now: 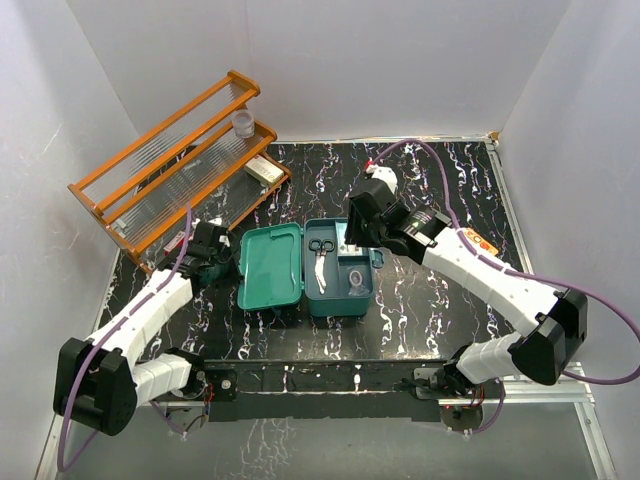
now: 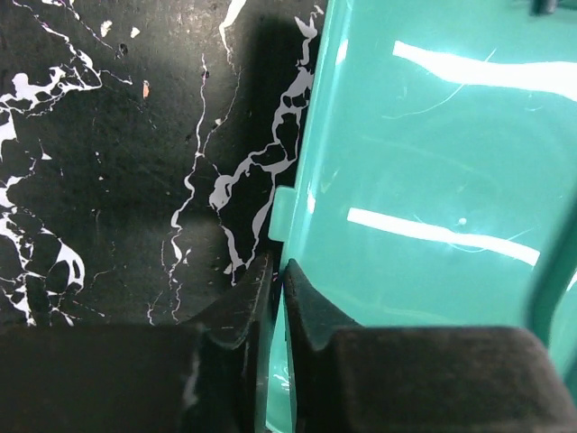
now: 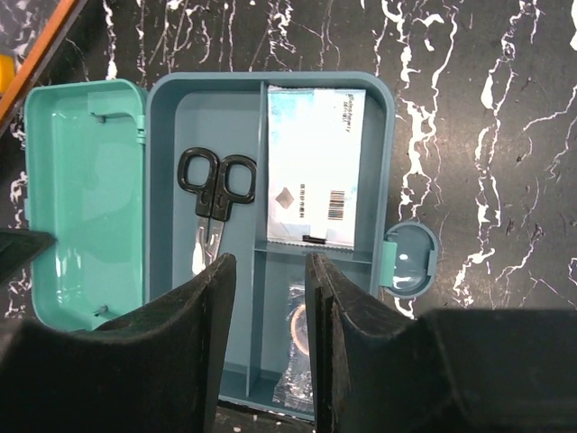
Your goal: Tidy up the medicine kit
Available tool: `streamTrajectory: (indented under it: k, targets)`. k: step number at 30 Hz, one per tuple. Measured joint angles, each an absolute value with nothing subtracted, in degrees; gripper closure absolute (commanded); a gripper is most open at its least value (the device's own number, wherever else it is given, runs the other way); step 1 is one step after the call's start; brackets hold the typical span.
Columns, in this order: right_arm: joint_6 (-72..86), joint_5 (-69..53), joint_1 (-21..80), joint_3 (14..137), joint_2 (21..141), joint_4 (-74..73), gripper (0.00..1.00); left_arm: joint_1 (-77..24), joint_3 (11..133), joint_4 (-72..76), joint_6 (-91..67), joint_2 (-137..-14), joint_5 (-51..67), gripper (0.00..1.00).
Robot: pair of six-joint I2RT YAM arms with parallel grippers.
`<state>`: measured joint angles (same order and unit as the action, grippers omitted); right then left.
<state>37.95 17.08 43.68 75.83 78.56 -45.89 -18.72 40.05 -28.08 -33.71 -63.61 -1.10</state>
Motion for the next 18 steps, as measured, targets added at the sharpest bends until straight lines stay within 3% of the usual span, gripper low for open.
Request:
streamTrajectory:
  k: [18]
  targets:
    - [45.5, 26.4, 37.8, 66.8, 72.5, -45.8, 0.66, -18.7, 54.1, -37.5, -28.5, -63.2, -4.9, 1.00]
